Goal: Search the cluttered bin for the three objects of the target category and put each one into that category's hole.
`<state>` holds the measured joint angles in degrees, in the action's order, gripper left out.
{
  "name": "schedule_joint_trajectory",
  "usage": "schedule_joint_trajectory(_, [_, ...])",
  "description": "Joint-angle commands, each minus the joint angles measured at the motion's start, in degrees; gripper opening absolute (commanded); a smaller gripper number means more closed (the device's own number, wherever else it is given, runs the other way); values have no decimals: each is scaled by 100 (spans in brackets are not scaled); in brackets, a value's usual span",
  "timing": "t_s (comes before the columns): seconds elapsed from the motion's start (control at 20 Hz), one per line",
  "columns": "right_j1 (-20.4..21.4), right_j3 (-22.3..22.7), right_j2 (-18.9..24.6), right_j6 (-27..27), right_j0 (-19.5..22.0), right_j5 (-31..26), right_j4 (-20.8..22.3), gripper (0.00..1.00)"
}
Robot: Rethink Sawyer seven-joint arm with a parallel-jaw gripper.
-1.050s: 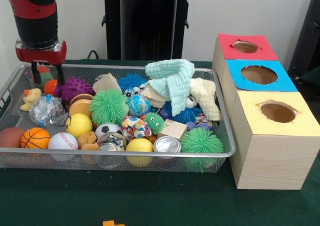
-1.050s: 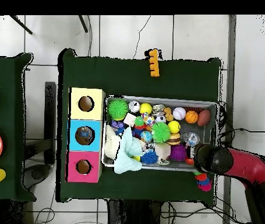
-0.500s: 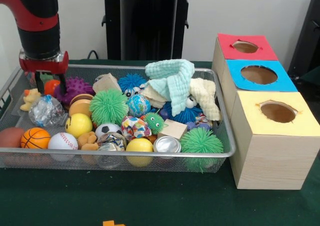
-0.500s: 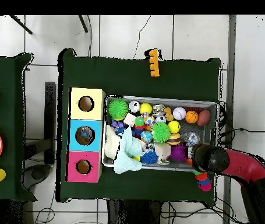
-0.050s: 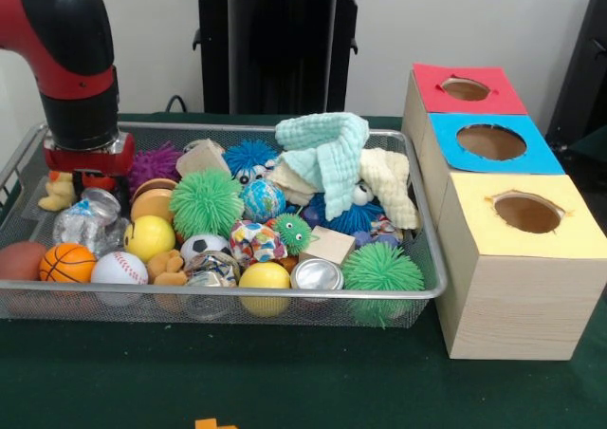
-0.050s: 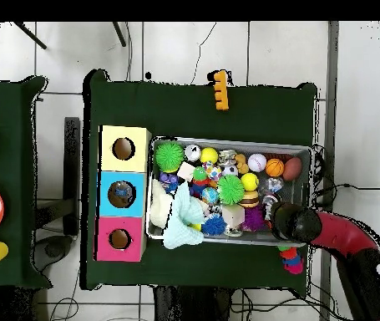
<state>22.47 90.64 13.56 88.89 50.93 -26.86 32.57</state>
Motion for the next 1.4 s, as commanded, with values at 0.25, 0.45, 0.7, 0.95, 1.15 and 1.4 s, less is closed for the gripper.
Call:
schedule_joint_trajectory(0.25, [-725, -578, 45, 233, 65, 273, 110, 100])
schedule_joint_trajectory(0.45, [-429, -337, -11, 245, 72, 176, 91, 100])
schedule_joint_trajectory(0.7, [491, 355, -93, 326, 31, -56, -35, 100])
schedule_joint_trajectory(0.95, [875, 606, -17, 312, 81, -312, -253, 100])
schedule_joint_trajectory(1.15, [1222, 748, 39, 193, 92, -599, -417, 100])
schedule_joint_trajectory(1.4, [1071, 592, 80, 198, 30, -532, -481, 100])
